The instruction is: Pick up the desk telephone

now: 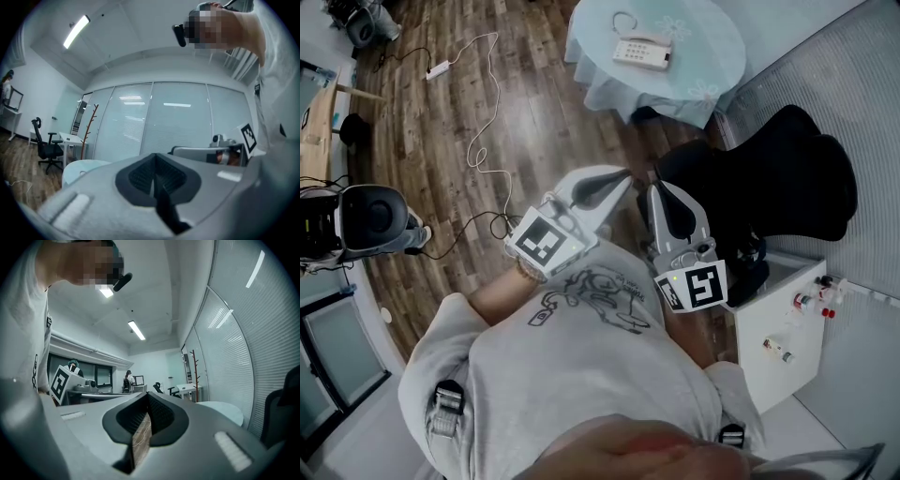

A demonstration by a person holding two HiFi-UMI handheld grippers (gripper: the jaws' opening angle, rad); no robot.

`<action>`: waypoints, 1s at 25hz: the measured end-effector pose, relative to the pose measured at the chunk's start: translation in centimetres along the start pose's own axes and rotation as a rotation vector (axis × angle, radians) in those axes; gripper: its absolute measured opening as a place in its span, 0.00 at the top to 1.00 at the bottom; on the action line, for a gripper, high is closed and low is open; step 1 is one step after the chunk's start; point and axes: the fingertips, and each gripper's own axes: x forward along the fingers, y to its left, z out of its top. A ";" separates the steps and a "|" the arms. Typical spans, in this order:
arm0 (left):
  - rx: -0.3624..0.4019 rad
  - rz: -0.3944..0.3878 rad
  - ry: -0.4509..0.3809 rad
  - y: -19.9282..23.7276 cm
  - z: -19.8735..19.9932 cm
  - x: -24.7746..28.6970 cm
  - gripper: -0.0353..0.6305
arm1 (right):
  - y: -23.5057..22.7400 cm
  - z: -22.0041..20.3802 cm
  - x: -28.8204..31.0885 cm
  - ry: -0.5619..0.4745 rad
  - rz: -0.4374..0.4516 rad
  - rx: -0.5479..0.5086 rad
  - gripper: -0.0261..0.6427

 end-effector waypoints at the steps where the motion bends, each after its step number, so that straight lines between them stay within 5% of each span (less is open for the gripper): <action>1: -0.008 0.002 -0.004 0.2 0.1 0.0 0.94 | 0.0 -0.1 0.2 0.002 0.003 0.000 0.95; 13: -0.009 0.008 0.008 5.4 -0.5 3.6 0.94 | -3.8 0.0 4.8 0.010 0.005 -0.027 0.95; 25: -0.007 0.004 -0.020 19.3 2.3 11.5 0.94 | -12.4 1.0 18.5 0.013 0.005 -0.044 0.95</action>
